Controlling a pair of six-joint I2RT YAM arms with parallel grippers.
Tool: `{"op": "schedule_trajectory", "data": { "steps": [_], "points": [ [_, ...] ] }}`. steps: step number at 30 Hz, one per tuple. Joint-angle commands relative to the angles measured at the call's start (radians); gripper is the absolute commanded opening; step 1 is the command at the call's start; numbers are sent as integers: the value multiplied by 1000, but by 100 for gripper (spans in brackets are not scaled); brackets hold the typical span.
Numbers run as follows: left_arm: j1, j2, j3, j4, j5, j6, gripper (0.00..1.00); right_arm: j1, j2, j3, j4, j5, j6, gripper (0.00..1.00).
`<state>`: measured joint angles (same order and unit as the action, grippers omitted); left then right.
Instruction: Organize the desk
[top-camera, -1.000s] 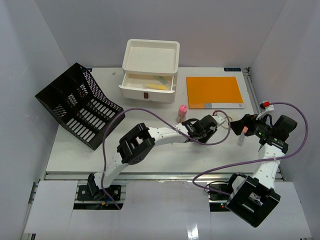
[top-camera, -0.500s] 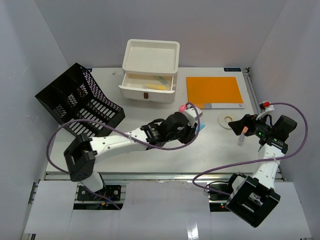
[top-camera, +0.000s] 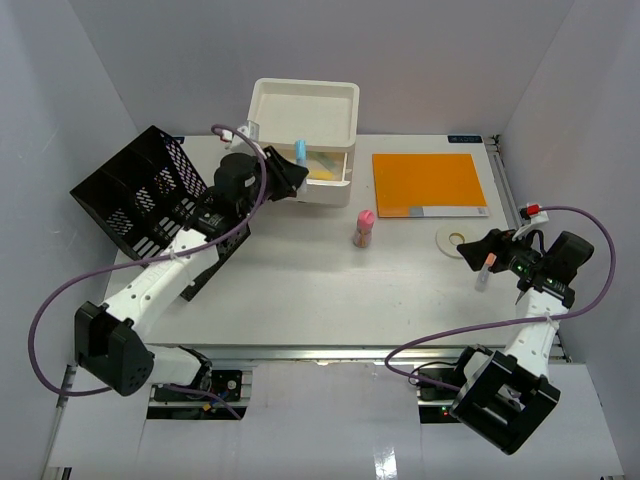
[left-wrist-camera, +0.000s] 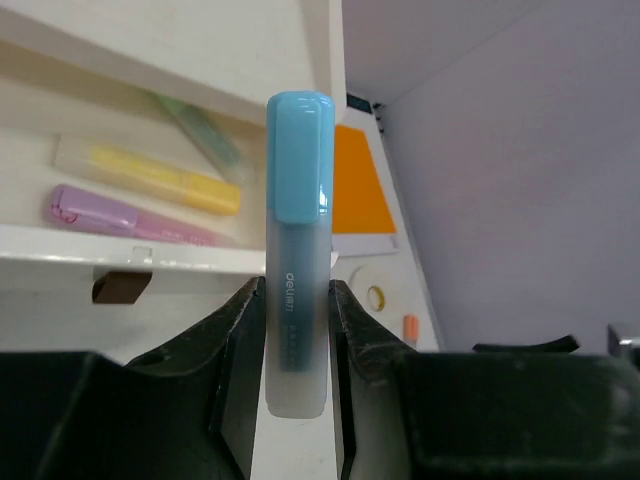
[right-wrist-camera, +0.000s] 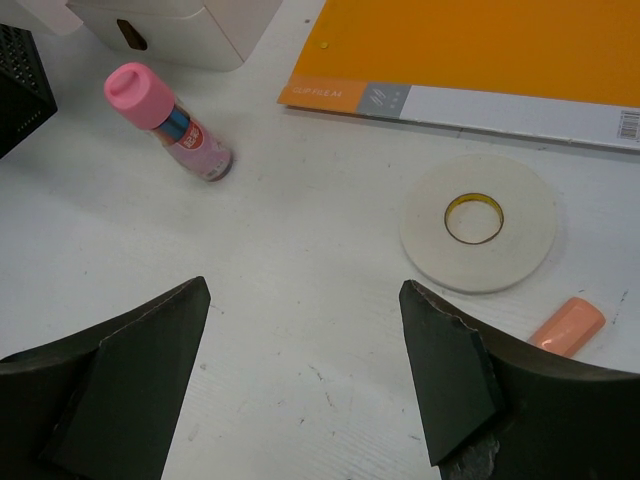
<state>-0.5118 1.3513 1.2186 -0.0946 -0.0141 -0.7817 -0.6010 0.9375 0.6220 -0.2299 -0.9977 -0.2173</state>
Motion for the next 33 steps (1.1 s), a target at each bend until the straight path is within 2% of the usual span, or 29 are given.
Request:
{"op": "schedule_trajectory", "data": {
  "steps": [1, 9, 20, 27, 31, 33],
  "points": [
    [93, 116, 155, -125, 3, -341, 0, -3, -9, -12, 37, -17, 4, 83],
    [116, 199, 244, -244, -48, -647, 0, -2, -9, -11, 37, -22, 6, 83],
    [116, 155, 179, -264, -93, -759, 1, -3, -8, -13, 40, -24, 7, 83],
    [116, 196, 187, -267, -72, -766, 17, -3, -5, -13, 38, -12, 1, 83],
    [116, 203, 192, -267, -73, -763, 30, -3, -3, -13, 38, -9, -2, 83],
    [116, 204, 199, -267, -67, -754, 40, -3, -2, -15, 38, -9, -2, 83]
  ]
}}
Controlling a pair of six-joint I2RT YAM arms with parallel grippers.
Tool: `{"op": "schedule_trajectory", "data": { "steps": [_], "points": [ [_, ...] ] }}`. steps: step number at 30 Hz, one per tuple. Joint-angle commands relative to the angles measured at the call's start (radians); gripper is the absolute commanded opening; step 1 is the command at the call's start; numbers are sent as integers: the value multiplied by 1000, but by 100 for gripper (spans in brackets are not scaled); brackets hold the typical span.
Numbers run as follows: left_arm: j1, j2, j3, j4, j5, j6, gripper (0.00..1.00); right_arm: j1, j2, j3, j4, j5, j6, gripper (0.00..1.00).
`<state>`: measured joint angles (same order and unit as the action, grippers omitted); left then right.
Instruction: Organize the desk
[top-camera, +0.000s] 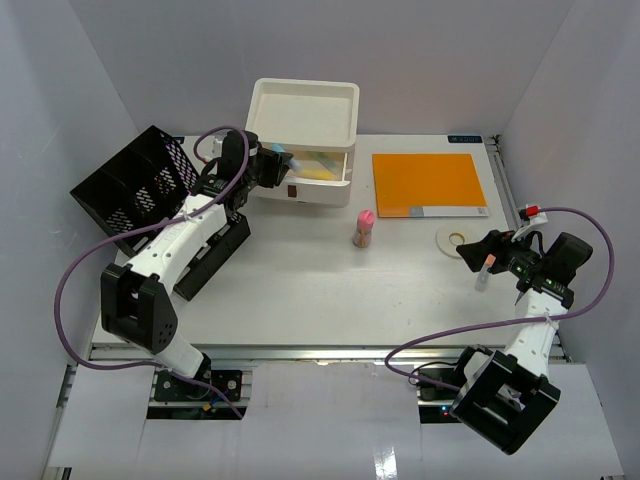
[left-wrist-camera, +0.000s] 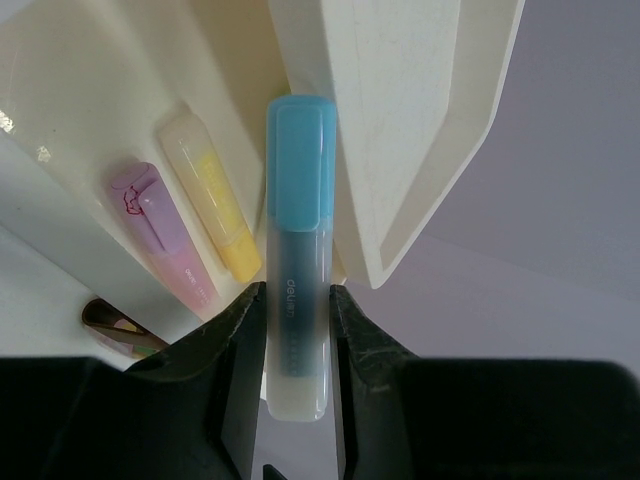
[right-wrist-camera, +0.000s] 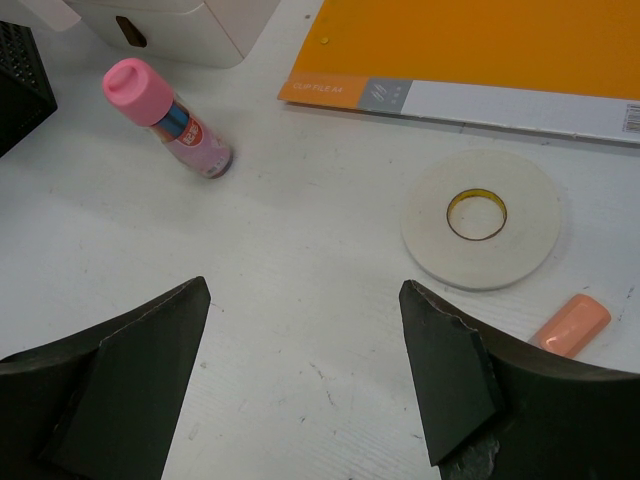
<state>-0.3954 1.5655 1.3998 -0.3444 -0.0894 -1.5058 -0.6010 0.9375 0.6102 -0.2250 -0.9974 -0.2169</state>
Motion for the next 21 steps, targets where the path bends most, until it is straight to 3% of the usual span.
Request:
{"op": "schedule_trajectory", "data": {
  "steps": [1, 7, 14, 18, 21],
  "points": [
    [-2, -11, 18, -16, 9, -30, 45, -3, -2, -3, 33, -10, -4, 83],
    [0, -13, 21, -15, 19, -10, 65, -3, 1, -3, 32, -8, -6, 83],
    [-2, -44, 32, -8, 34, 59, 68, -3, 5, -3, 33, -4, -12, 83],
    [-1, -103, 49, 102, 53, 267, 69, -3, 6, -3, 31, -3, -14, 83],
    [4, -165, 49, 238, 93, 477, 77, -3, 6, -4, 30, 1, -15, 83]
  ]
}}
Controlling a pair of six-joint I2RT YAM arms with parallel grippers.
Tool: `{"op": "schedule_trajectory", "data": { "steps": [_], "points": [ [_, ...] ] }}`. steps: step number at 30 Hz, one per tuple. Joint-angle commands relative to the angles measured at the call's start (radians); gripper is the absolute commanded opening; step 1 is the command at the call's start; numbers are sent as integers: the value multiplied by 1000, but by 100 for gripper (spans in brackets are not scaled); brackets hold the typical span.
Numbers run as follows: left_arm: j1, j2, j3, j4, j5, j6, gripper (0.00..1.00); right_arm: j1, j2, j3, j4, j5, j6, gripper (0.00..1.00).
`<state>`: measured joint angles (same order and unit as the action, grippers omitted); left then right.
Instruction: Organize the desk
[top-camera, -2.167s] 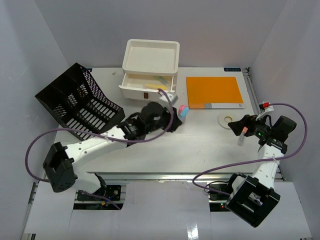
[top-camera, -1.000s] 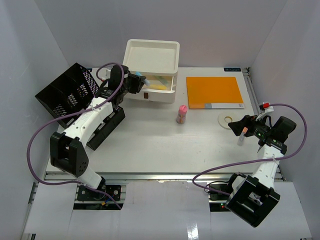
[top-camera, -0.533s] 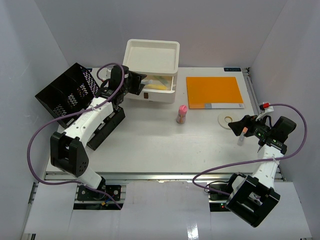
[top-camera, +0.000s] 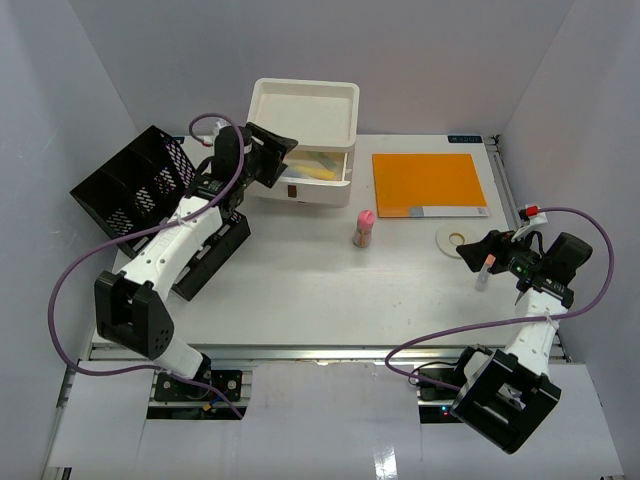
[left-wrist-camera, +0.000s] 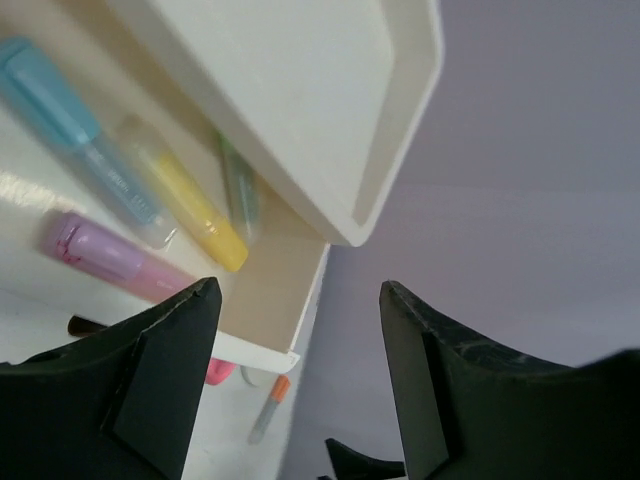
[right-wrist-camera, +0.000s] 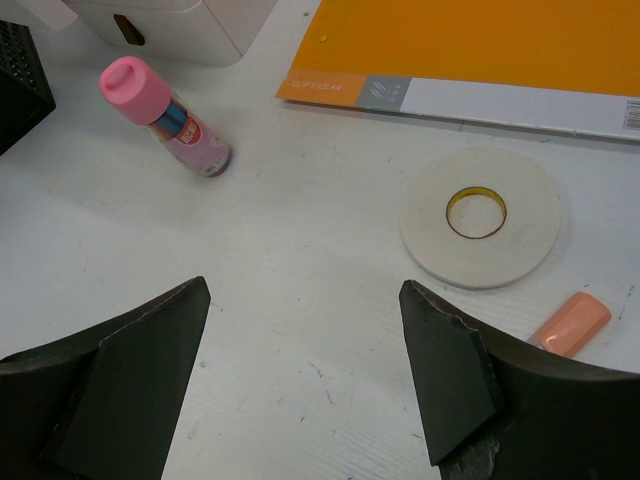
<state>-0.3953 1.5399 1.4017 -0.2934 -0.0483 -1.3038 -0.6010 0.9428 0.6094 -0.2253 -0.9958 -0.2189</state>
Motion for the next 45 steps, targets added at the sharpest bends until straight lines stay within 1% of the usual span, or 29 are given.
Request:
{"op": "schedule_trajectory", "data": {
  "steps": [1, 2, 6, 10, 13, 15, 17, 21, 23, 27, 28, 30, 37, 40, 45],
  "points": [
    [6, -153, 51, 229, 72, 318, 78, -3, 1, -2, 31, 0, -14, 83],
    [9, -174, 61, 250, 97, 397, 82, -3, 2, -4, 32, 2, -16, 83],
    [12, -192, 154, 257, 139, 561, 89, -3, 9, -3, 25, 3, -25, 83],
    [12, -226, 155, 282, 187, 661, 94, -3, 21, -2, 14, 17, -37, 83],
    [12, -270, 74, 342, 276, 718, 94, -3, 28, -3, 17, 62, -41, 83],
    [12, -306, -4, 359, 319, 750, 95, -1, 41, 9, 6, 138, -27, 83],
    [12, -350, -92, 371, 375, 783, 95, 11, 64, 43, -41, 229, -25, 83],
    [12, -474, -334, 412, 392, 850, 97, 30, 134, 129, -128, 460, 5, 83],
    [12, -530, -438, 427, 398, 871, 97, 43, 169, 168, -163, 540, 19, 83],
    [12, -637, -617, 424, 397, 910, 97, 126, 219, 193, -185, 745, 26, 83],
    [12, -668, -641, 414, 393, 927, 97, 163, 227, 188, -178, 813, 24, 83],
    [12, -721, -691, 397, 385, 965, 98, 212, 247, 177, -163, 892, 23, 83],
    [12, -881, -796, 262, 330, 1060, 98, 253, 365, 179, -163, 1041, 35, 81],
    [12, -938, -797, 231, 329, 1066, 98, 256, 393, 182, -158, 1071, 18, 82],
    [12, -983, -807, 235, 354, 1059, 98, 280, 448, 199, -153, 1085, 19, 83]
  ]
}}
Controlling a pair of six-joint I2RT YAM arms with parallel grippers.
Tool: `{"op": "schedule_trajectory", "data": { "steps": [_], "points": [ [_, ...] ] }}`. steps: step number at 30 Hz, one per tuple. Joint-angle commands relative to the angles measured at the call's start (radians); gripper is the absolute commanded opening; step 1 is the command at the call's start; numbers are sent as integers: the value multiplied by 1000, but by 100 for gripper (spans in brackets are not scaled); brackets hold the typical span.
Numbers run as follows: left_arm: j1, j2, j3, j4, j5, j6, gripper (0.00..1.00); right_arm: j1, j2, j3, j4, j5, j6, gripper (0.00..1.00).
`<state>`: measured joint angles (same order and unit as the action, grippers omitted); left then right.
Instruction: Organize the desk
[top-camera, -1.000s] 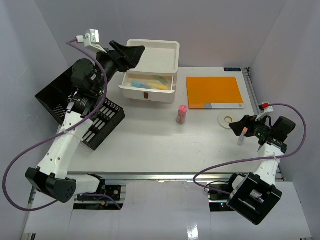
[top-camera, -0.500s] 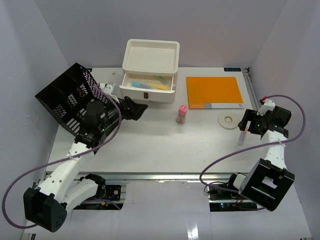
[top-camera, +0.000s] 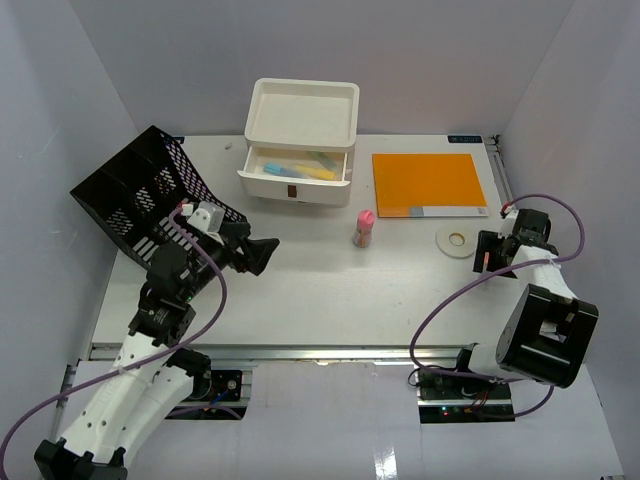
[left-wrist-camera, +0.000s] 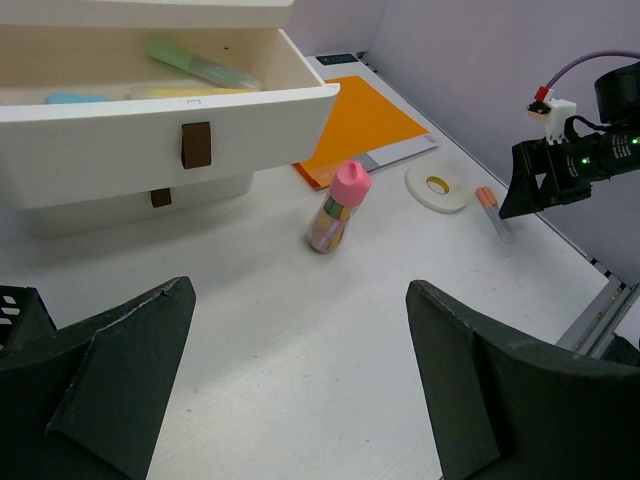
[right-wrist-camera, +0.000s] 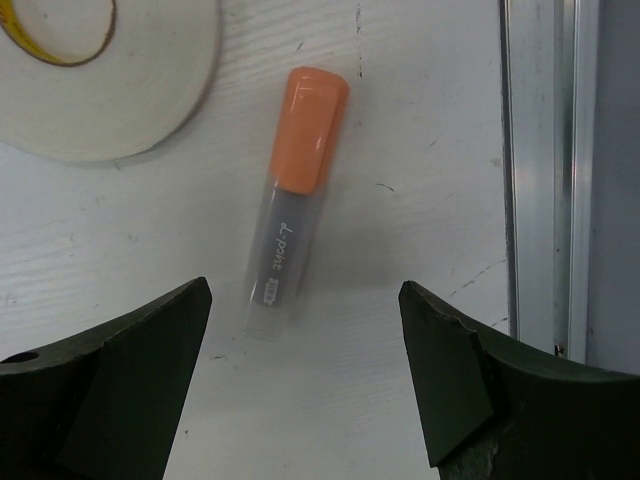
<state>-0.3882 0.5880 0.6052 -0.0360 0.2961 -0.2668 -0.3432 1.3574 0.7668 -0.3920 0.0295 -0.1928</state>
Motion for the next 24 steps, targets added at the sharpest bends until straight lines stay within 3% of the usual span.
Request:
{"op": "schedule_trajectory", "data": {
  "steps": [1, 11, 15, 21, 24],
  "points": [
    [5, -32, -8, -25, 15, 21, 98, 30, 49, 44, 19, 72, -2, 83],
    [5, -48, 1, -86, 31, 34, 98, 46, 218, 62, 61, 140, 52, 78],
    [5, -61, -2, -106, 27, 39, 98, 46, 238, 49, 72, 131, 53, 61],
    [6, -42, 2, -113, 14, 41, 98, 44, 215, 37, 77, 112, 52, 24],
    [5, -38, 0, -113, 11, 44, 98, 45, 193, 30, 78, 77, 53, 19]
  ]
}}
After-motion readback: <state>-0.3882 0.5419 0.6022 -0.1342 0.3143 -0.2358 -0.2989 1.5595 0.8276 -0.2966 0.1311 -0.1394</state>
